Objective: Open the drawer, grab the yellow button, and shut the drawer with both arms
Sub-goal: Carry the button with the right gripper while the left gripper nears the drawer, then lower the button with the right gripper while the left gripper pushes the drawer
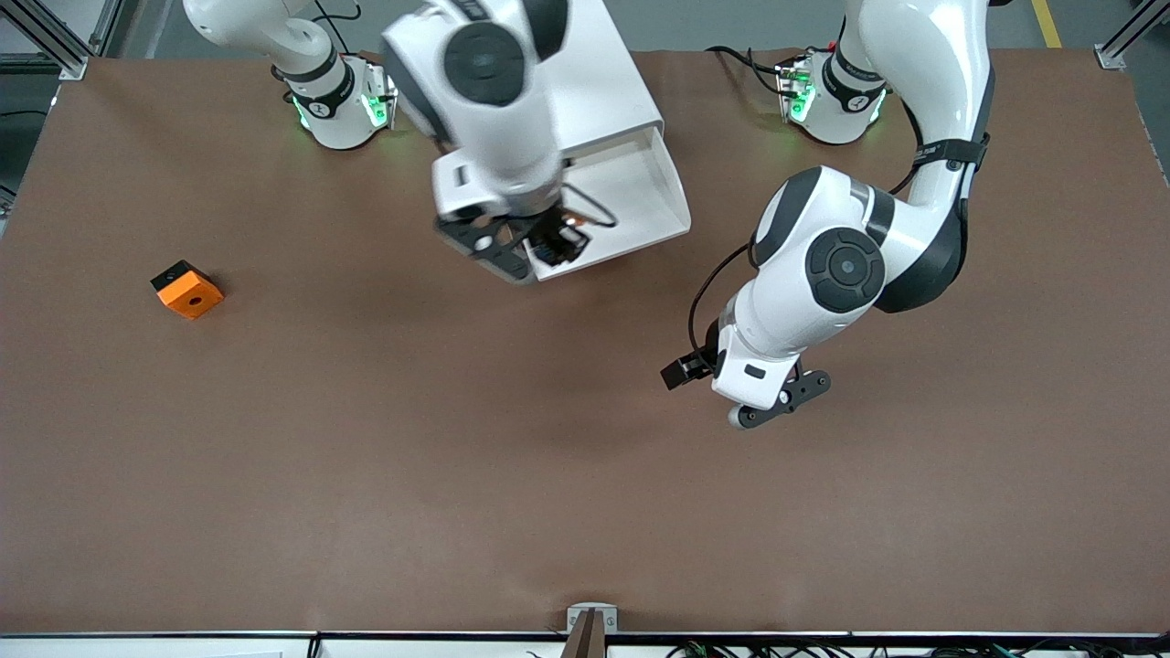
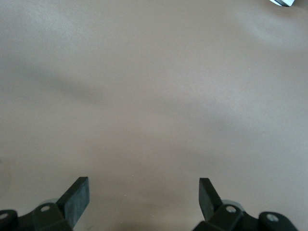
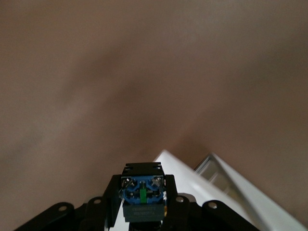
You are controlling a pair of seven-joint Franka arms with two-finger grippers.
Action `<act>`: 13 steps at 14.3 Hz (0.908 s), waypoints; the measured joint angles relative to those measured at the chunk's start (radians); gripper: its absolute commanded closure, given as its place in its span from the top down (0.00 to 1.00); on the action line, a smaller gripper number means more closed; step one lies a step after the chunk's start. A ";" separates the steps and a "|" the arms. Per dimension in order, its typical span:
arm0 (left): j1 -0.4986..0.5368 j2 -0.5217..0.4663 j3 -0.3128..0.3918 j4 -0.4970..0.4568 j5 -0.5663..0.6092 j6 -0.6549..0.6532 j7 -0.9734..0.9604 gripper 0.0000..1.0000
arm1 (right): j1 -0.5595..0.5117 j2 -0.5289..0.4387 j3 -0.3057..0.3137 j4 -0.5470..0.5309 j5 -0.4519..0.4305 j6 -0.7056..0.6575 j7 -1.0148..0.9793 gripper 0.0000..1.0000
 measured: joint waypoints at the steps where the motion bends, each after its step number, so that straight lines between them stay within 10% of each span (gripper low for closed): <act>1: -0.004 0.000 -0.001 -0.001 0.000 0.000 0.000 1.00 | -0.048 -0.009 -0.002 0.000 0.002 -0.022 -0.091 0.00; 13: -0.180 -0.058 -0.003 -0.158 0.000 0.000 -0.061 1.00 | -0.637 0.013 -0.014 -0.277 -0.032 0.248 -1.064 0.00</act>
